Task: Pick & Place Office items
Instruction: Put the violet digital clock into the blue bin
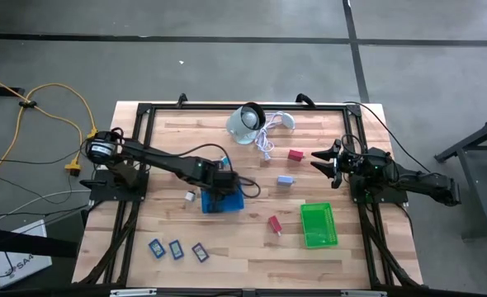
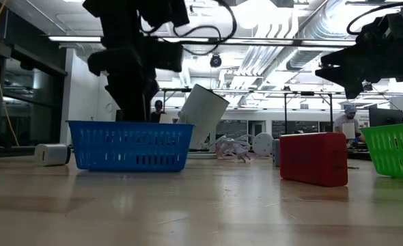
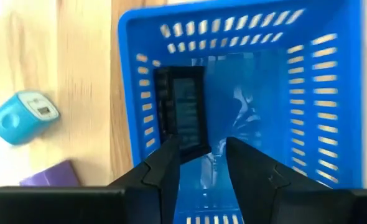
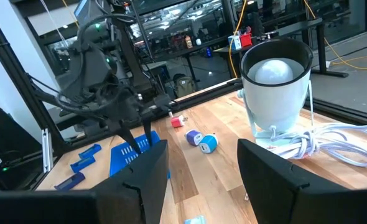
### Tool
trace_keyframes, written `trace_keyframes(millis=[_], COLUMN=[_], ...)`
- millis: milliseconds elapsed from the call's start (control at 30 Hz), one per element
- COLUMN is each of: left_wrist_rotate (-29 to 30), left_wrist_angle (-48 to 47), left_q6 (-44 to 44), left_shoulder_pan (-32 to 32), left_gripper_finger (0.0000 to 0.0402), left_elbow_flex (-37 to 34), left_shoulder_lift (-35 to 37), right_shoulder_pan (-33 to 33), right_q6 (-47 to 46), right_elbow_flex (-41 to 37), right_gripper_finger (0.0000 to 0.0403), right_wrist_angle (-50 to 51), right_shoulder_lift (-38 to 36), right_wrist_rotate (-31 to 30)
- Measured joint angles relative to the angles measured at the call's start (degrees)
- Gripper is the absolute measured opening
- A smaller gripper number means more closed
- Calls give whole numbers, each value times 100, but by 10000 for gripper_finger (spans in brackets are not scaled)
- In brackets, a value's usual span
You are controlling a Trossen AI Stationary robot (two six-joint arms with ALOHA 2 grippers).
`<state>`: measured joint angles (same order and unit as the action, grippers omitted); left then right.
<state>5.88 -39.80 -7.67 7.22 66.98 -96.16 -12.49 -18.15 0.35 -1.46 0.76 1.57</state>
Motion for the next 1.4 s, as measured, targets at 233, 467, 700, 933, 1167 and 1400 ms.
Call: trace_keyframes(millis=[233,467,700,933,1167,1400], left_wrist_rotate=[46,477,518,876,726,-104], left_wrist_angle=[-29,-481,-1044,-1060,-629,-20], left_q6=[293,26,-353,166,111,471], left_shoulder_pan=[332,966,1842,2794,3060,3049], left_gripper_finger=[124,124,124,124,124,124], left_elbow_flex=[0,0,0,0,0,0], left_shoulder_lift=[592,1283,1589,1430,811,250], right_shoulder_pan=[0,0,0,0,0,0], right_q6=[0,0,-1,0,-1,0], right_elbow_flex=[1,1,-1,-1,1,1], right_gripper_finger=[179,179,179,179,179,179], right_wrist_angle=[-1,-1,-1,-1,-1,-1], right_shoulder_lift=[0,-1,0,-1,1,-1], right_wrist_rotate=[1,1,3,3,3,1])
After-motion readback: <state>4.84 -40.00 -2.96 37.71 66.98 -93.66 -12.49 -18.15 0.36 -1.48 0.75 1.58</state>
